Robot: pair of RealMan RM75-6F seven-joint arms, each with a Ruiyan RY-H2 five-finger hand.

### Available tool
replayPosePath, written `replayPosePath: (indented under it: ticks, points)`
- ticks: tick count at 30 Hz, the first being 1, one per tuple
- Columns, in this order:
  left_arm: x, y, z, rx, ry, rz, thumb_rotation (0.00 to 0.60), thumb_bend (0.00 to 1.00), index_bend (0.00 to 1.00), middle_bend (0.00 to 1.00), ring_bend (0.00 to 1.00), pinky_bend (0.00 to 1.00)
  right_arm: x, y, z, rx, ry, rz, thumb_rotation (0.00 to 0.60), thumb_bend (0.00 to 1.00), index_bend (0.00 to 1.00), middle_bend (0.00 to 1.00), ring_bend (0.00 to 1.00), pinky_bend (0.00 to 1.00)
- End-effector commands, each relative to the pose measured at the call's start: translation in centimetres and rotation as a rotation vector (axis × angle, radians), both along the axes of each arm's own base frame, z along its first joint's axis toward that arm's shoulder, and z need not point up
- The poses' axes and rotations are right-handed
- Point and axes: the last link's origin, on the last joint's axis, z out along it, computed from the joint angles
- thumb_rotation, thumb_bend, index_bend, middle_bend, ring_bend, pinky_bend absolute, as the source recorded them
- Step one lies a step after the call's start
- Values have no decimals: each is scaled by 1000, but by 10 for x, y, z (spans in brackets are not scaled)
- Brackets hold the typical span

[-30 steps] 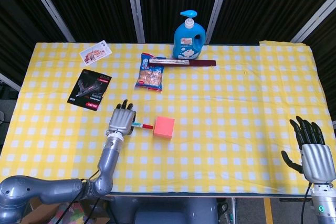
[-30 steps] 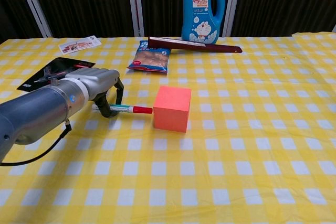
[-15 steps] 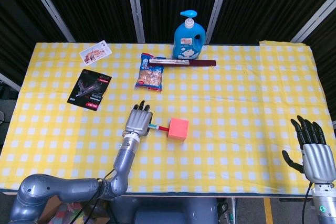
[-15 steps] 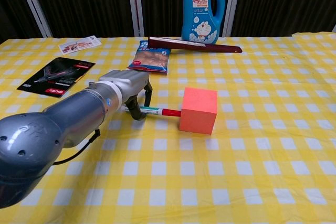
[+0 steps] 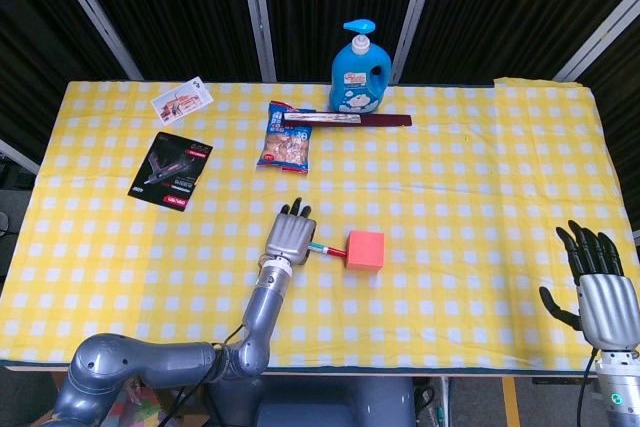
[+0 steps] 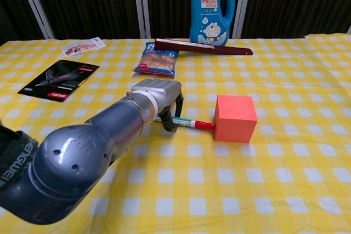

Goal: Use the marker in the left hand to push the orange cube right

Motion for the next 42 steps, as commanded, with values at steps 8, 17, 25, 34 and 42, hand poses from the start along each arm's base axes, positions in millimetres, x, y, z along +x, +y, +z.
replayPosePath:
  ticks: [8, 17, 25, 34, 42]
  points:
    - [3, 2, 11, 24, 1, -15, 600, 455, 573, 158, 39, 160, 1, 0, -1, 0, 1, 1, 600, 379, 0, 0, 0, 0]
    - [12, 0, 6, 5, 31, -27, 600, 455, 573, 157, 39, 160, 1, 0, 0, -1, -3, 1, 600, 379, 0, 0, 0, 0]
    - [30, -1, -3, 1, 14, -55, 600, 456, 574, 157, 39, 160, 0, 1, 0, 1, -5, -1, 600, 379, 0, 0, 0, 0]
    - [53, -7, -15, -6, -10, -67, 600, 455, 574, 157, 39, 160, -1, 2, 1, -2, -7, -2, 600, 379, 0, 0, 0, 0]
    - [48, -7, -13, 0, -8, -51, 600, 456, 573, 158, 39, 160, -1, 3, 2, -4, -6, -4, 600, 378, 0, 0, 0, 0]
